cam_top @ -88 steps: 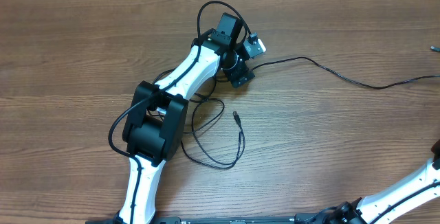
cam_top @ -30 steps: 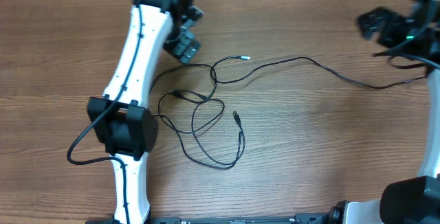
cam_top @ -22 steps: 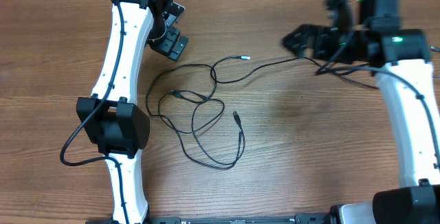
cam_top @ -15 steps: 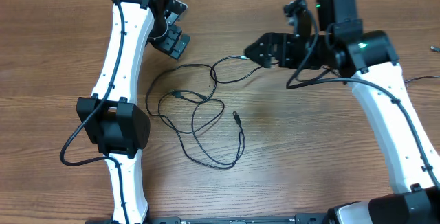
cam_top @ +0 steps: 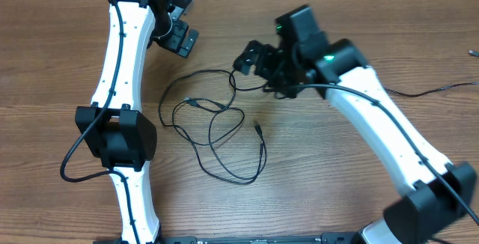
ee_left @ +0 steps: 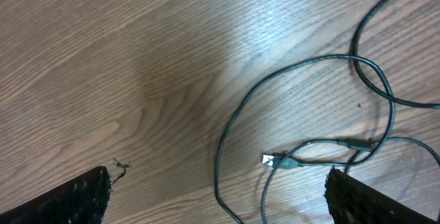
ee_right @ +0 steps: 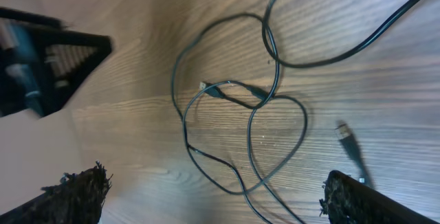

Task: Untangle cables

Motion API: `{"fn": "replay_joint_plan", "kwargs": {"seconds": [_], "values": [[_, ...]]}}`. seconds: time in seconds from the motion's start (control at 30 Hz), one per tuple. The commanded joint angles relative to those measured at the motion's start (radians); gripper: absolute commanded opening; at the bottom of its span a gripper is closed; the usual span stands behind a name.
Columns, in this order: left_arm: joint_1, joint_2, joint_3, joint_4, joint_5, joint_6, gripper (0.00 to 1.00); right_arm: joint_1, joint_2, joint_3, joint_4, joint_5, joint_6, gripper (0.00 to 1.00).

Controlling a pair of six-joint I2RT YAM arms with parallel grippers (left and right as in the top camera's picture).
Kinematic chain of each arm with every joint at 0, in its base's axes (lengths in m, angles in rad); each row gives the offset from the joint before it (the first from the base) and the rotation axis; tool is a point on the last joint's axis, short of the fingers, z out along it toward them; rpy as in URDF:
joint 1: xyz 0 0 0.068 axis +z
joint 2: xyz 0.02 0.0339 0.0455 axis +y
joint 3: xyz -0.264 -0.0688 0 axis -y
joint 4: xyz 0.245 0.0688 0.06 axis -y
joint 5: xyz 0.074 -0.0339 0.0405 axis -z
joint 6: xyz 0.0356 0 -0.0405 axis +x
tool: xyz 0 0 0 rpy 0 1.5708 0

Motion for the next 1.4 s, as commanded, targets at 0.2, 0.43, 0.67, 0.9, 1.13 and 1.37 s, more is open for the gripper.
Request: {"fn": "replay_joint_plan", "kwargs": {"seconds": [0.2, 0.43, 0.67, 0.9, 1.13, 1.37], "values": [[0.015, -0.034, -0.005, 0.028, 0.018, 0.023, 1.00, 0.094, 0.153, 0.016, 0.060, 0.166, 0.198, 1.00], [0.015, -0.024, -0.005, 0.040, 0.019, 0.042, 1.00, 0.095, 0.212, 0.015, 0.053, 0.268, 0.337, 0.98], [0.015, -0.002, -0.005, 0.057, 0.030, 0.042, 1.00, 0.095, 0.283, 0.014, 0.119, 0.282, 0.377, 0.84], [0.015, 0.007, -0.005, 0.066, 0.030, 0.053, 0.99, 0.094, 0.343, 0.014, 0.141, 0.283, 0.443, 0.84], [0.015, 0.007, -0.005, 0.078, 0.030, 0.053, 1.00, 0.094, 0.373, 0.014, 0.180, 0.338, 0.454, 0.63], [0.015, 0.008, -0.005, 0.091, 0.030, 0.053, 0.99, 0.093, 0.374, 0.014, 0.209, 0.432, 0.454, 0.50]]}}
